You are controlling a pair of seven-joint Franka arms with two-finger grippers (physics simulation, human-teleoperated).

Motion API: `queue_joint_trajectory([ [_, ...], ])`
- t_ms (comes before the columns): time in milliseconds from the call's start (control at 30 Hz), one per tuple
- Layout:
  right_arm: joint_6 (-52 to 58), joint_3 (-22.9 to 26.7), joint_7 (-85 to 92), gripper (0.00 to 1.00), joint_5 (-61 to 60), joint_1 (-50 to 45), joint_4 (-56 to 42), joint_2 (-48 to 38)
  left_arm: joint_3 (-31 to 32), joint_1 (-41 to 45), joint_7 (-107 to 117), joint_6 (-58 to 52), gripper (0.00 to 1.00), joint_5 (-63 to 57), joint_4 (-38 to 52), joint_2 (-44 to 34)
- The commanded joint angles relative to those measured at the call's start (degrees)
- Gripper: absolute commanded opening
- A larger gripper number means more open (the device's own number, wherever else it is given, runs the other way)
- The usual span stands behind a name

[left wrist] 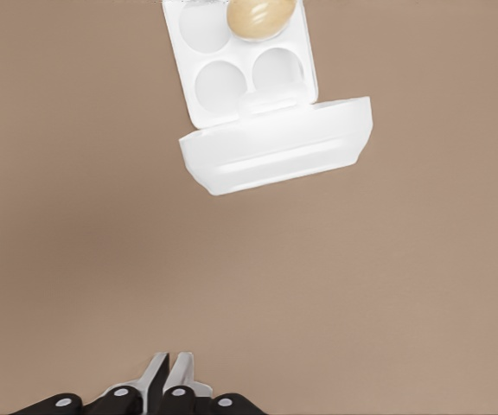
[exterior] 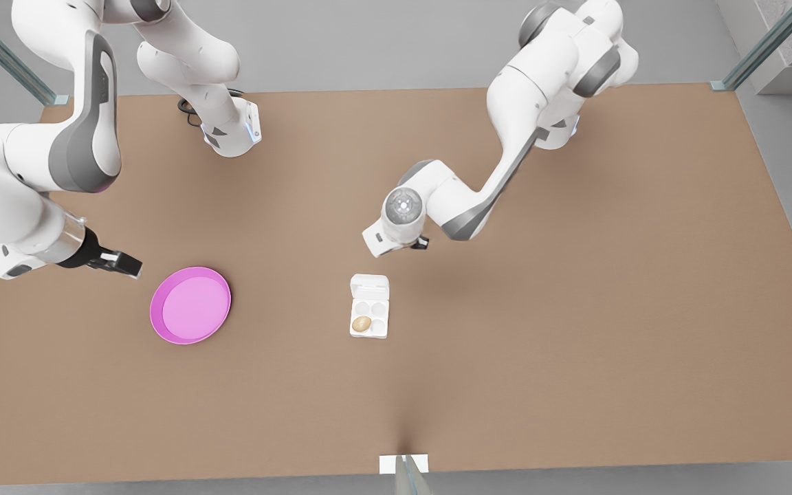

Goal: Pack egg into the box and close the box lid

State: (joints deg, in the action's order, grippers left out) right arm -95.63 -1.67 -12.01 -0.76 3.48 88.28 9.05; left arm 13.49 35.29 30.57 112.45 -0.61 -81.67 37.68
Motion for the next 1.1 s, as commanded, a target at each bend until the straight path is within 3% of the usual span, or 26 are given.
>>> queue_joint_trajectory([
  [0, 0.7, -0.1, 11.0, 1.0, 0.0, 0.2, 0.0, 0.0, -0.1, 0.5, 32.2, 15.3, 0.21, 1.0, -1.0, 0.1],
  [533, 1.0, 0.0, 11.7, 1.0, -0.1, 0.6, 0.0, 0.3, -2.2, 1.1, 20.9, 13.2, 0.21, 1.2, 2.7, 6.2],
  [1067, 1.2, 0.0, 12.1, 1.0, -0.3, 1.8, 0.0, 0.3, -1.5, 2.6, 20.4, 16.4, 0.21, 1.3, 13.0, 13.2],
])
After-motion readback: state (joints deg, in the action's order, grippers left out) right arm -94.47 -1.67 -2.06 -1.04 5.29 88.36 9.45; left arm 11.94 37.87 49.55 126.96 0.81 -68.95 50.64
